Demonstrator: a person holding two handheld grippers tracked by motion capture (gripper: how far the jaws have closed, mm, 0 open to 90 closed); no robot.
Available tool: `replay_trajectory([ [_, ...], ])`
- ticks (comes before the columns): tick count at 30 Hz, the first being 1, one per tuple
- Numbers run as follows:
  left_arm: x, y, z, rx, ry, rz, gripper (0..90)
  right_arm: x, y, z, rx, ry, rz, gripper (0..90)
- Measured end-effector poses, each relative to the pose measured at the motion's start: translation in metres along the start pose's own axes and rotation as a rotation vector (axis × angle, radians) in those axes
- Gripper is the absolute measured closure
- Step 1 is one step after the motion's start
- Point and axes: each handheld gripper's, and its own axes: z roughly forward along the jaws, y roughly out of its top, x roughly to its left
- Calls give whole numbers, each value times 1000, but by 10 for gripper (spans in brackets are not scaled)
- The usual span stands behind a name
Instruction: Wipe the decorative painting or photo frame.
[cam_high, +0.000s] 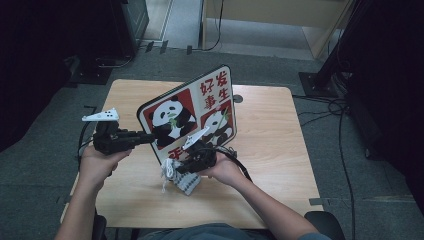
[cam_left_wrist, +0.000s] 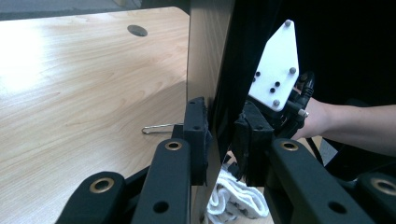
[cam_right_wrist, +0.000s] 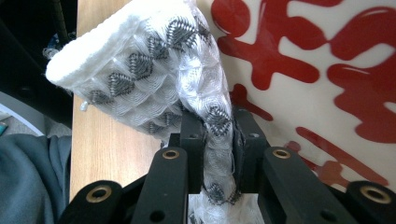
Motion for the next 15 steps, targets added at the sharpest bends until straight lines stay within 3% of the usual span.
replay_trajectory([
  [9, 0, -1, 1, 2, 0, -4, 764, 0, 1, -6, -19, -8, -2, 784],
  [15, 1, -1, 2, 2, -3, -4, 762, 1, 7, -22, -52, -7, -1, 784],
])
